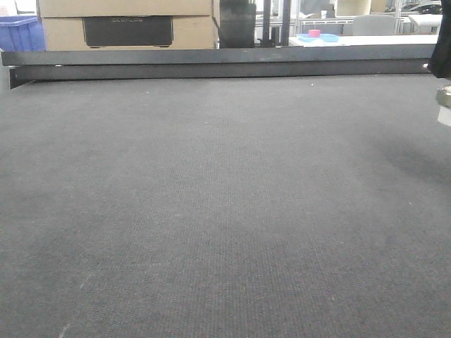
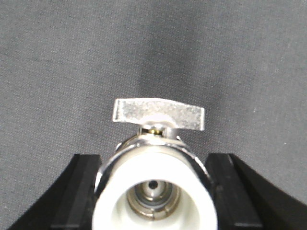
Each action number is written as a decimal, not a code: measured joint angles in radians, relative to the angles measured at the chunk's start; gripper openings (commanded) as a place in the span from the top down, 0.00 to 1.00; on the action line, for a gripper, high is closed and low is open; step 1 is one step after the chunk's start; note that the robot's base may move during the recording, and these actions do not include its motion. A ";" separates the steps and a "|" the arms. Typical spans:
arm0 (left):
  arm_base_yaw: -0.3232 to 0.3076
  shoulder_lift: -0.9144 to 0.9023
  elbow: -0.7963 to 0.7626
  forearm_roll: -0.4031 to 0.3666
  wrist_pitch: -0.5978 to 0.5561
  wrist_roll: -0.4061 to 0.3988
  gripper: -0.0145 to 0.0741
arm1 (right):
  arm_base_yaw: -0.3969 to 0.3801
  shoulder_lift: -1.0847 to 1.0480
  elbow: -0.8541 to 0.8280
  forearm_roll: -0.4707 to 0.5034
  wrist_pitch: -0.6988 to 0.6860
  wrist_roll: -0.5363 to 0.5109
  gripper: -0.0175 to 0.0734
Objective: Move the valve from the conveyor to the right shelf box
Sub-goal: 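Close the left gripper around the other valve and lift it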
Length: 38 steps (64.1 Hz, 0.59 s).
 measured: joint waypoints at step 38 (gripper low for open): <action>-0.152 -0.281 -0.144 0.106 0.150 -0.168 0.96 | 0.000 -0.084 -0.053 0.000 -0.034 0.000 0.98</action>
